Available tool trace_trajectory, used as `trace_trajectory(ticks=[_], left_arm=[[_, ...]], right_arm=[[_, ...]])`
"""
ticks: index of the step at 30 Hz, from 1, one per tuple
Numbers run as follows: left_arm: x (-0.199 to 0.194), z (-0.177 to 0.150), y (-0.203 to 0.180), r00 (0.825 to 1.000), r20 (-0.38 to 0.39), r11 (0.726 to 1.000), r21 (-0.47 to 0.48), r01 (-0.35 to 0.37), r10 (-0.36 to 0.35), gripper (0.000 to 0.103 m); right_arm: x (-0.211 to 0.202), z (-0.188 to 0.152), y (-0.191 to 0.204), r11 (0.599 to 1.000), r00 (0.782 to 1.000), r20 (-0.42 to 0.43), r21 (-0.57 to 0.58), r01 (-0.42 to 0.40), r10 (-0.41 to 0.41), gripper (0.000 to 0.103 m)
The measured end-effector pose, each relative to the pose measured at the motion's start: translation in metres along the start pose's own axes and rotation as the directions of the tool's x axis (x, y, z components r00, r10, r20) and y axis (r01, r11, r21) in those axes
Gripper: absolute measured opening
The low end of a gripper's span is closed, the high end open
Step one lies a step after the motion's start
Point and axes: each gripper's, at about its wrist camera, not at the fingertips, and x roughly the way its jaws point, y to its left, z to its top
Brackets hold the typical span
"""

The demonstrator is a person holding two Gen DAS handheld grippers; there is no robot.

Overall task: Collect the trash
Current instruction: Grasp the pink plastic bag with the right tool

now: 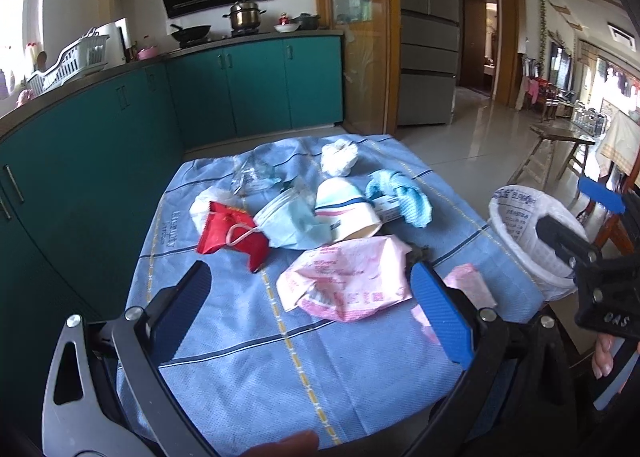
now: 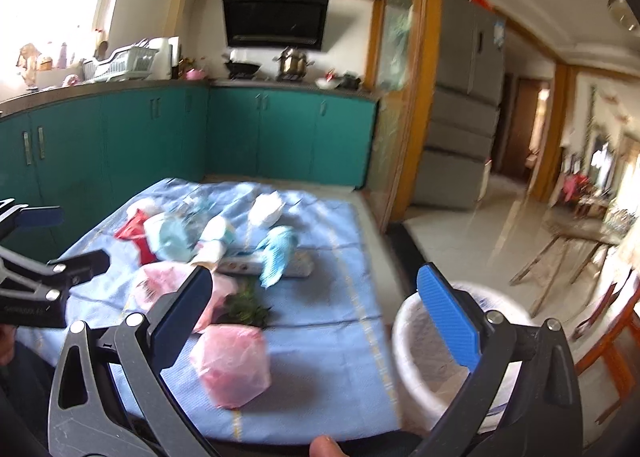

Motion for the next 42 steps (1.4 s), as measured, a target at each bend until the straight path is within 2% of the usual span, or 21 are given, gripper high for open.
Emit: trace_trajectory(ticks=[3, 5, 8, 11, 12, 13, 15, 16, 19, 21, 23, 29, 33, 36, 37, 40, 42], left_arm=[[0.012, -0.005, 0.021, 0.997, -0.036, 0.997, -0.025, -0.067, 0.066, 0.100], [0.021, -0.010, 0.038, 0.993, -0.079, 0.994, -0.060, -0.087, 0.082, 0.100], [0.026, -0.018, 0.061, 0.991, -0.107, 0.988, -0.128, -0.089, 0.075, 0.099], [0.026, -0.022, 0.068, 0.992, -0.108, 0.984, -0.157, -0.079, 0.063, 0.099], [0.027, -0.022, 0.068, 0.993, -0.109, 0.985, -0.159, -0.072, 0.055, 0.099], [0.028, -0.023, 0.066, 0.993, -0.111, 0.985, -0.158, -0.067, 0.050, 0.099], [0.033, -0.024, 0.058, 0.992, -0.122, 0.988, -0.144, -0.056, 0.038, 0.099], [0.035, -0.024, 0.054, 0.991, -0.125, 0.989, -0.136, -0.055, 0.038, 0.099], [0.045, -0.022, 0.038, 0.991, -0.129, 0.995, -0.098, -0.031, 0.018, 0.100], [0.055, -0.019, 0.025, 0.989, -0.146, 0.997, -0.079, 0.024, -0.035, 0.100], [0.066, -0.018, 0.010, 0.984, -0.163, 0.997, -0.048, 0.067, -0.074, 0.100], [0.108, -0.021, -0.033, 0.960, -0.256, 0.988, 0.068, 0.135, -0.114, 0.100], [0.129, -0.027, -0.045, 0.952, -0.293, 0.986, 0.107, 0.126, -0.089, 0.099], [0.138, -0.030, -0.042, 0.944, -0.317, 0.988, 0.098, 0.123, -0.086, 0.099], [0.138, -0.030, -0.042, 0.943, -0.320, 0.987, 0.098, 0.125, -0.088, 0.097], [0.142, -0.032, -0.037, 0.932, -0.348, 0.989, 0.074, 0.132, -0.098, 0.077], [0.142, -0.032, -0.030, 0.933, -0.342, 0.991, 0.034, 0.129, -0.110, 0.067]], right_arm=[[0.026, -0.013, 0.009, 0.993, 0.986, -0.120, 0.036, -0.113, 0.116, 0.100], [0.043, -0.024, 0.024, 0.989, 0.971, -0.186, 0.015, -0.149, 0.149, 0.100], [0.065, -0.039, 0.047, 0.986, 0.955, -0.265, -0.058, -0.156, 0.135, 0.100], [0.083, -0.054, 0.060, 0.986, 0.941, -0.319, -0.082, -0.143, 0.111, 0.094], [0.088, -0.058, 0.061, 0.988, 0.936, -0.336, -0.076, -0.138, 0.105, 0.089], [0.091, -0.059, 0.060, 0.988, 0.933, -0.344, -0.073, -0.136, 0.103, 0.080], [0.094, -0.063, 0.060, 0.988, 0.928, -0.354, -0.057, -0.143, 0.114, 0.068], [0.093, -0.063, 0.059, 0.988, 0.930, -0.348, -0.051, -0.148, 0.122, 0.066], [0.088, -0.063, 0.054, 0.989, 0.936, -0.335, -0.057, -0.136, 0.110, 0.065], [0.086, -0.061, 0.046, 0.994, 0.942, -0.327, -0.061, -0.093, 0.068, 0.065], [0.084, -0.059, 0.031, 0.997, 0.945, -0.324, -0.048, -0.062, 0.043, 0.065], [0.074, -0.060, -0.013, 0.999, 0.948, -0.316, -0.001, 0.046, -0.044, 0.065], [0.069, -0.064, -0.035, 0.995, 0.944, -0.321, 0.031, 0.093, -0.079, 0.065], [0.070, -0.065, -0.044, 0.994, 0.945, -0.316, 0.042, 0.104, -0.085, 0.065], [0.071, -0.065, -0.044, 0.994, 0.945, -0.315, 0.042, 0.105, -0.086, 0.065], [0.072, -0.066, -0.045, 0.994, 0.947, -0.312, 0.045, 0.099, -0.080, 0.065], [0.073, -0.066, -0.043, 0.995, 0.948, -0.311, 0.045, 0.092, -0.073, 0.066]])
